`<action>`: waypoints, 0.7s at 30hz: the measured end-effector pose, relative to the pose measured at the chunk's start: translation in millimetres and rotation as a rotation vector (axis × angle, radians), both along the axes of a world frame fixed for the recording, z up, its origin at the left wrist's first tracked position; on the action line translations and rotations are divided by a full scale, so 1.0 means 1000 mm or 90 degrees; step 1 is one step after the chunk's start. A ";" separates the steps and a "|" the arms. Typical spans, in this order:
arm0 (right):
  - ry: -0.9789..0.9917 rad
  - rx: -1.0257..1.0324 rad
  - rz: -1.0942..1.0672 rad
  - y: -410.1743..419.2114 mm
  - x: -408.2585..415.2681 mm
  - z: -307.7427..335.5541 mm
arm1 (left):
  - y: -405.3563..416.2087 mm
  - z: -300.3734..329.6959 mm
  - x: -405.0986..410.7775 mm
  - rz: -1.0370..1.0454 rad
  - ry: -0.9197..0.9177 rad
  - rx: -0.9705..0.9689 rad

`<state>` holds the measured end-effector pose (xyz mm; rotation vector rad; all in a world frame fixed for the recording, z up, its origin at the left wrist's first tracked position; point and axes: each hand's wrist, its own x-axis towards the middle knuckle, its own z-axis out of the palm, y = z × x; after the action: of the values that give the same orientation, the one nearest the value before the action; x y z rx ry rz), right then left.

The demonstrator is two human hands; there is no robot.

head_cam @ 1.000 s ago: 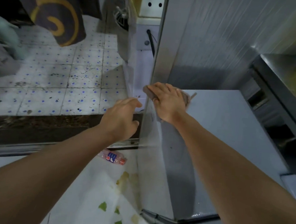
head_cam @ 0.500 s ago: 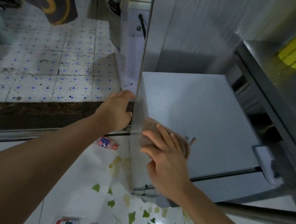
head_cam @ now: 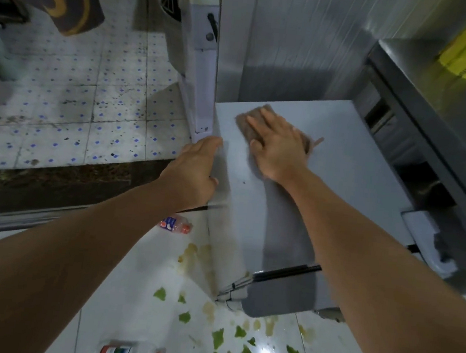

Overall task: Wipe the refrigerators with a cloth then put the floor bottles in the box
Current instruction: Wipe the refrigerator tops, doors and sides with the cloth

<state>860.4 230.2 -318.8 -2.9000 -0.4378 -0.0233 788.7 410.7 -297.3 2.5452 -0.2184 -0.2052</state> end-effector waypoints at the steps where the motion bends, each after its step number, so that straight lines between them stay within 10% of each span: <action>1: 0.002 -0.007 -0.022 -0.004 0.002 -0.001 | -0.002 0.000 -0.002 -0.005 0.003 0.002; 14: 0.062 0.036 0.071 -0.035 -0.198 0.012 | -0.048 0.000 -0.046 -0.032 0.017 0.020; 21: 0.014 -0.059 -0.149 -0.150 -0.176 0.012 | -0.068 -0.008 -0.061 0.005 -0.007 0.156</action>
<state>684.1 79.8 -307.1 -3.0224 -0.0952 -0.0072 727.7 343.2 -305.7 2.7898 -0.1970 -0.2271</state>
